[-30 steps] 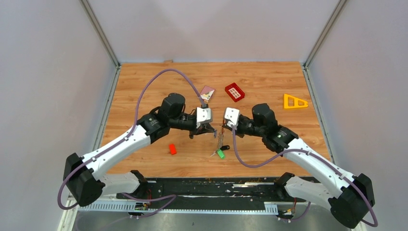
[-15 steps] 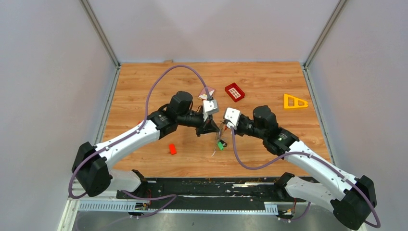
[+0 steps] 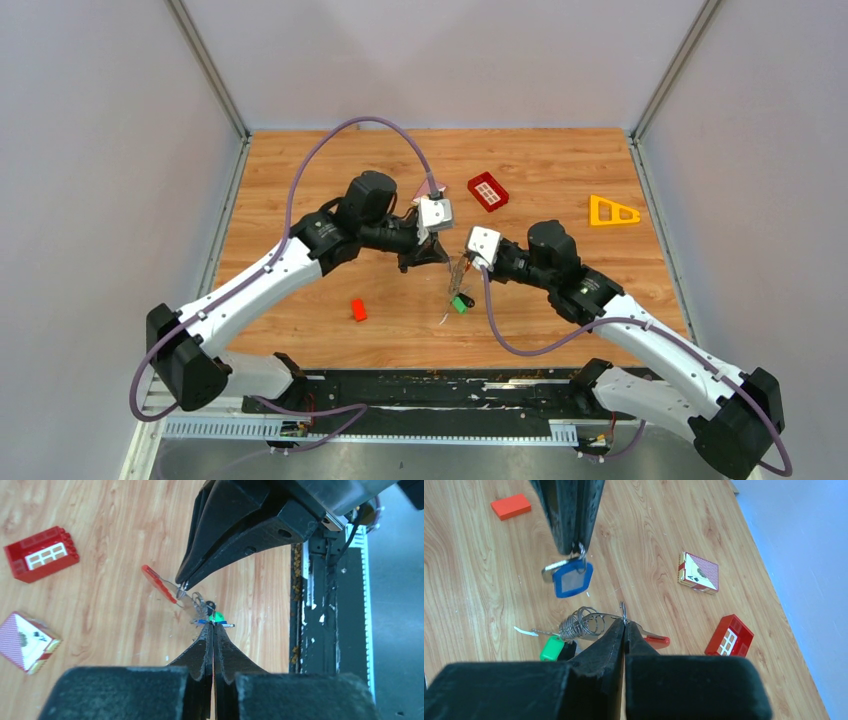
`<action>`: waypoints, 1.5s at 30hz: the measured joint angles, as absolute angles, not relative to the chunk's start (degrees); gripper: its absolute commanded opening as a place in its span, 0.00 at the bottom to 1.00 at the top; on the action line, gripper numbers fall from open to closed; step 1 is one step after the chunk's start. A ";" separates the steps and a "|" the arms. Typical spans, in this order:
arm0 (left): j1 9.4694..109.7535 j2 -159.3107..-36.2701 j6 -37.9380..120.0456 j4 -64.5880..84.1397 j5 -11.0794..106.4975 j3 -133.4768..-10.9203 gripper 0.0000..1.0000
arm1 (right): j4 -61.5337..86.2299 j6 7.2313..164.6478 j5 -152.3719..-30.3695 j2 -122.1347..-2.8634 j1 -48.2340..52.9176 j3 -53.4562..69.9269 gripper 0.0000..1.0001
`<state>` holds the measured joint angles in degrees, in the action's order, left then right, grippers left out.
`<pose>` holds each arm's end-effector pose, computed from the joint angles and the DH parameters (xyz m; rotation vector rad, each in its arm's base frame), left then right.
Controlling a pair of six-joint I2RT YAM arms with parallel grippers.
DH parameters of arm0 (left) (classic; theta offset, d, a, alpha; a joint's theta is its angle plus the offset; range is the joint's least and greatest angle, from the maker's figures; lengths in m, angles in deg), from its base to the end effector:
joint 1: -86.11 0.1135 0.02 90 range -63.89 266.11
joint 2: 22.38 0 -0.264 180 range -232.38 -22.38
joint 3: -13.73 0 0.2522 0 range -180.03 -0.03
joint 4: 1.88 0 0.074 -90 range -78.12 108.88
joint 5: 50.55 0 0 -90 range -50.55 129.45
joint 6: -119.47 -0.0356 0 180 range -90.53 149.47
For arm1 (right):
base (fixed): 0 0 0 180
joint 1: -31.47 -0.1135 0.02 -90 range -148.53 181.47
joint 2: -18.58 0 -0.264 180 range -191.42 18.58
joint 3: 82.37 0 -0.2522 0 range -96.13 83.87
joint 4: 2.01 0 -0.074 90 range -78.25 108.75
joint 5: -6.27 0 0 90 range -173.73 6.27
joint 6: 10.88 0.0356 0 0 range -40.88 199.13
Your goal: Put the keys on the keyring
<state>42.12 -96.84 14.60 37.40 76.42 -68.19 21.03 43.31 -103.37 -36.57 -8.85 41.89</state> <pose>0.1912 -0.2143 0.3466 1.3849 1.6524 -0.9823 0.1605 0.1519 0.2917 -1.3768 1.3928 0.3877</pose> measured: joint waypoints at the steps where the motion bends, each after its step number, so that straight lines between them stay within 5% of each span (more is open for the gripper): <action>1: 42.15 -97.04 12.94 40.02 76.11 -69.85 0.00 | 21.10 43.16 -103.43 -36.57 -8.85 41.89 0.00; 45: 39.94 -99.22 3.39 30.84 72.05 -63.03 0.00 | 22.34 43.64 -106.82 -36.81 -8.85 41.89 0.00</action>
